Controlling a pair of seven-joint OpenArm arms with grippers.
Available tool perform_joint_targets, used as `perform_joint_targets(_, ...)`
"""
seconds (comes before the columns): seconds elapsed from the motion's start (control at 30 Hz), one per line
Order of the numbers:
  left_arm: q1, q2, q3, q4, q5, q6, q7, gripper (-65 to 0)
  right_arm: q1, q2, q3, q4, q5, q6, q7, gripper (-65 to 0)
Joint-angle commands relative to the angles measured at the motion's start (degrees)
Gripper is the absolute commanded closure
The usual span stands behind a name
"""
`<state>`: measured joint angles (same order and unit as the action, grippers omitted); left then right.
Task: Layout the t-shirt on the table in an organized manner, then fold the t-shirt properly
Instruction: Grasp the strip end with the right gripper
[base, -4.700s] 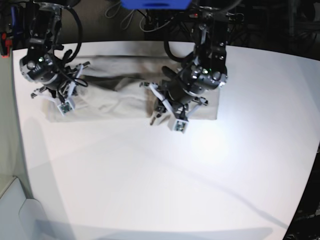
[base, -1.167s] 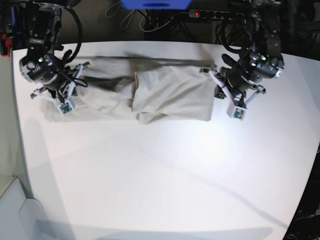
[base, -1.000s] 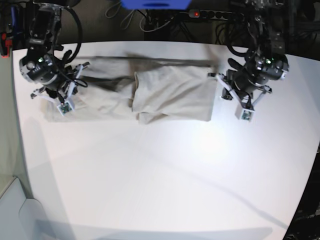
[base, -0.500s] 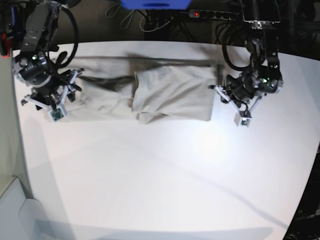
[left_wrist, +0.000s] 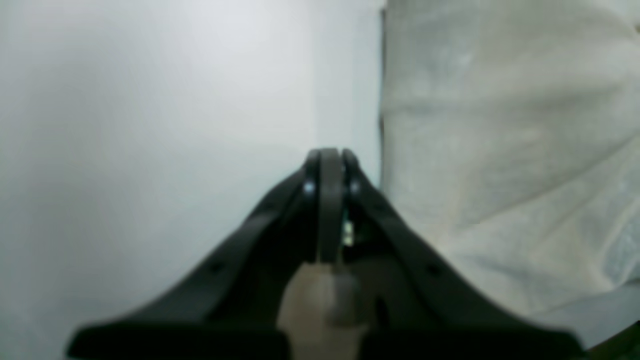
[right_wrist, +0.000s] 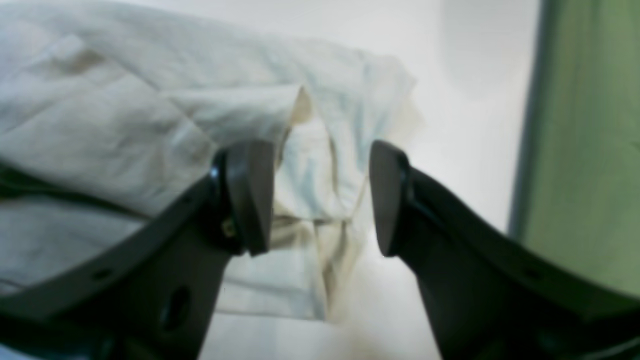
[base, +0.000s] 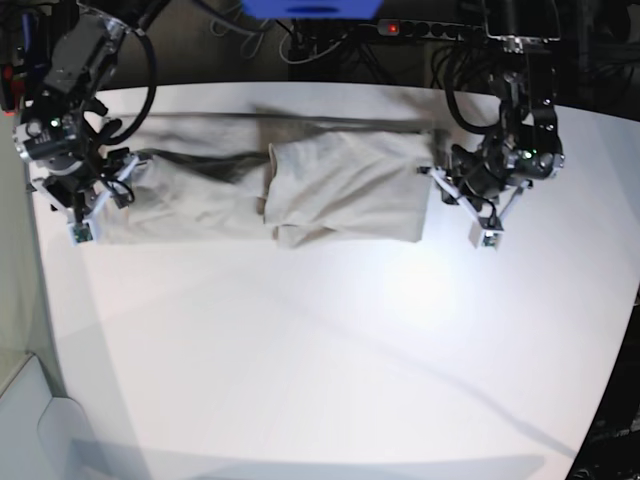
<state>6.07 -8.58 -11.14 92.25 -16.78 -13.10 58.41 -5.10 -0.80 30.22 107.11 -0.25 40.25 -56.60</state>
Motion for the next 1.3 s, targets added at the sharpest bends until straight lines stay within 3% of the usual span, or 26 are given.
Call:
perform_joint_targets(0.0, -0.6, -0.3, -0.1, 1.0, -0.4, 0.0, -0.6, -0.2, 1.5, 0.4, 0.1, -0.5, 0.3, -0.2, -0.3, -31.4)
perform_joint_targets(0.13, -0.6, -0.3, -0.1, 1.0, -0.4, 0.0, -0.6, -0.2, 4.3, 0.4, 1.7, -5.8, 0.3, -0.2, -2.8, -31.4)
perform_joint_targets(0.5, -0.6, -0.4, -0.1, 1.0, -0.4, 0.0, -0.5, -0.2, 6.1, 0.8, 6.1, -10.2, 0.3, -0.2, -2.2, -31.4)
perform_joint_targets(0.83, -0.7, -0.2, -0.1, 1.3, -0.4, 0.0, -0.5, -0.2, 7.3, 3.0, 5.9, -14.8, 0.2, -0.2, -2.2, -31.3)
perform_joint_targets(1.27, -0.7, -0.2, -0.1, 1.6, -0.4, 0.0, -0.4, -0.2, 6.1, 3.0, 6.0, -15.8, 0.2, -0.2, 0.5, -31.3)
